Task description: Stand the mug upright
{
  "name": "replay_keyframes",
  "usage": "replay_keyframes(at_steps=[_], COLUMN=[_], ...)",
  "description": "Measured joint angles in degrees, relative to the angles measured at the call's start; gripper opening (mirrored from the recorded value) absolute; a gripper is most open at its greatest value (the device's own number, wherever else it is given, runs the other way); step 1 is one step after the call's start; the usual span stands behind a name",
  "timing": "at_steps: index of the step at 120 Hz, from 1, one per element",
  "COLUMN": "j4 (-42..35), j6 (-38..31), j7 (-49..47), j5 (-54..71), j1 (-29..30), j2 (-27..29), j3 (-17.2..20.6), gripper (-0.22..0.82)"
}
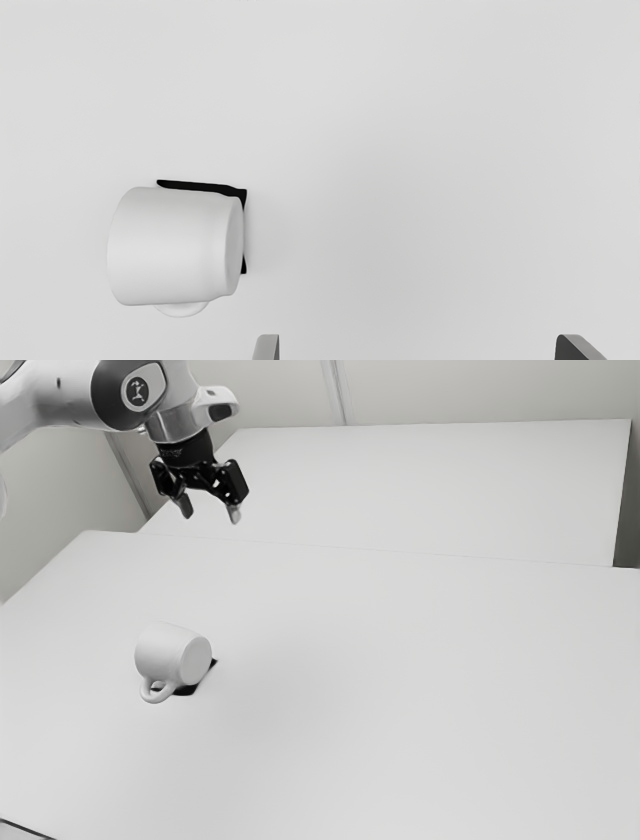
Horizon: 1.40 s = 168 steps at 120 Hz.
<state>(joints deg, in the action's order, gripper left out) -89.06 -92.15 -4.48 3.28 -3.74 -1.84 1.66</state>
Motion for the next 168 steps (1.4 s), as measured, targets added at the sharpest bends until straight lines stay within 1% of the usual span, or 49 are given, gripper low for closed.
replay_keyframes(at_steps=[28, 42, 64, 92, 107, 117, 130, 135, 168], j4=[-0.58, -2.37, -2.95, -2.97, -2.02, -0.54, 1.86, 2.27, 4.08], j6=[-0.63, -0.36, 0.71, 2.04, 2.45, 2.68, 3.23, 3.40, 3.28], j7=[-0.07, -0.07, 0.16, 1.85, 2.87, 3.43, 4.06, 4.33, 8.80], j5=[-0.01, -0.03, -0.83, -2.39, -2.95, -3.17, -3.28, -3.33, -8.02], j1=[-0.24, 0.04, 0.68, 1.51, 2.34, 5.28, 14.09, 16.65, 25.12], j2=[0.34, 1.67, 1.96, 1.69, 0.18, -1.48, -3.84, -4.63, -11.41], j3=[-0.01, 0.01, 0.09, 0.10, 0.14, 0.19, 0.19, 0.17, 0.63], gripper=[0.60, 0.60, 0.60, 0.60, 0.60, 0.60, 0.60, 0.60, 0.60])
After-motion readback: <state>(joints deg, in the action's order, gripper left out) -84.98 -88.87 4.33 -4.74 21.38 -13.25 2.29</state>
